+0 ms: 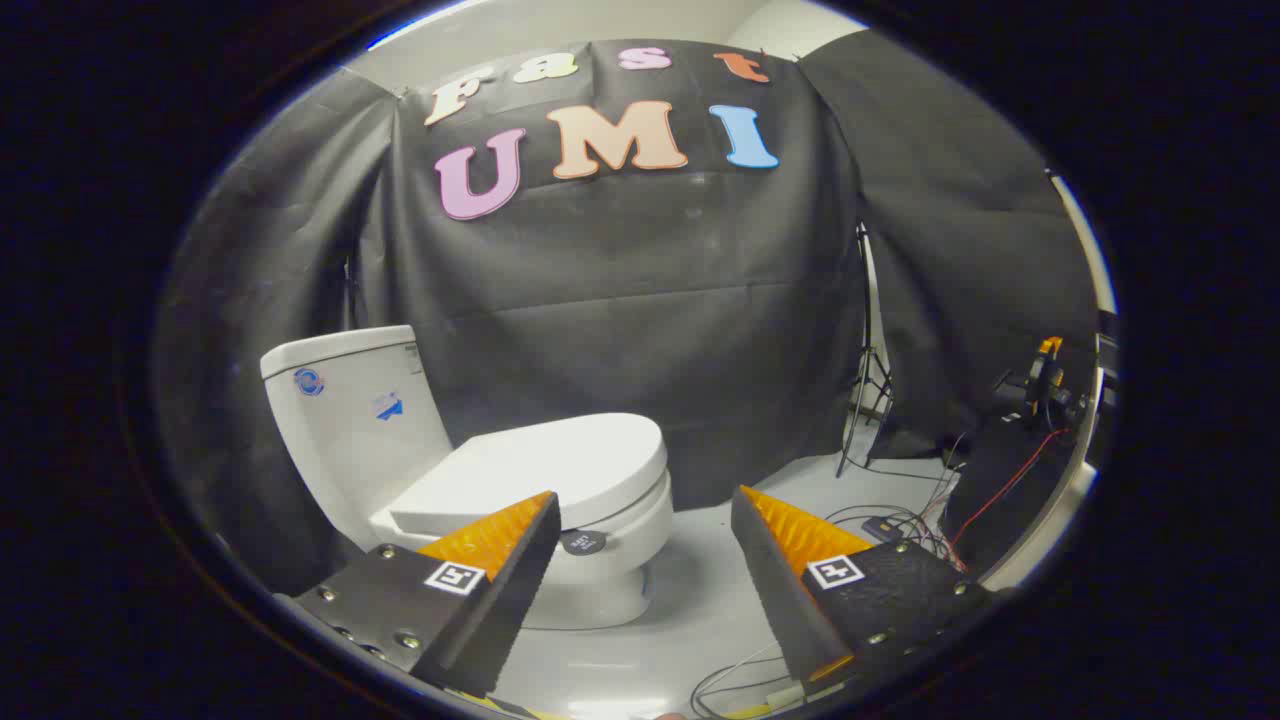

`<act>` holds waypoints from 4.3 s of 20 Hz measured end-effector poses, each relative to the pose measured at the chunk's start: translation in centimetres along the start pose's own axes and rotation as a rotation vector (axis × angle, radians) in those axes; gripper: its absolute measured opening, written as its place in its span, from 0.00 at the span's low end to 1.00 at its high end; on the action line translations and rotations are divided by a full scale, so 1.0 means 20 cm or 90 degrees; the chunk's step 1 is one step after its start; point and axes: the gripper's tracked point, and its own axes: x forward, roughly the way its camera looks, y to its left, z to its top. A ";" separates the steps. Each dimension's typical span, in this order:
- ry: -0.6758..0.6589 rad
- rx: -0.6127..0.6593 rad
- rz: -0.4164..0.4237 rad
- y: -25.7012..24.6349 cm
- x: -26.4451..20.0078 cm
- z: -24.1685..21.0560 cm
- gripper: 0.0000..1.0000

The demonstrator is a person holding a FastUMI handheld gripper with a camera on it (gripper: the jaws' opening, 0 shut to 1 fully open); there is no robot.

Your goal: Open the toilet lid.

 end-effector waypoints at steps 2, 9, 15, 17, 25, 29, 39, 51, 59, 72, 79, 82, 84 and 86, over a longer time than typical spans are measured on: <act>0.000 0.011 0.002 0.00 0.00 0.00 1.00; 0.007 0.031 -0.011 -0.04 0.04 -0.02 1.00; 0.012 0.062 -0.026 -0.06 0.09 -0.02 1.00; 0.019 0.069 -0.020 -0.03 0.12 -0.02 1.00; 0.075 0.151 -0.008 0.03 0.32 -0.13 1.00; 0.182 0.228 -0.014 0.06 0.41 -0.35 0.99; 0.296 0.456 -0.013 0.27 0.61 -0.63 0.75; 0.304 0.638 0.005 0.35 0.69 -0.66 0.09; 0.323 0.628 0.006 0.38 0.66 -0.63 0.01; 0.313 0.572 0.041 0.54 0.57 -0.32 0.01; 0.285 0.522 0.072 0.62 0.55 -0.17 0.01; 0.274 0.500 0.080 0.65 0.53 -0.12 0.01; 0.269 0.494 0.082 0.67 0.53 -0.09 0.01; 0.268 0.493 0.081 0.68 0.52 -0.08 0.01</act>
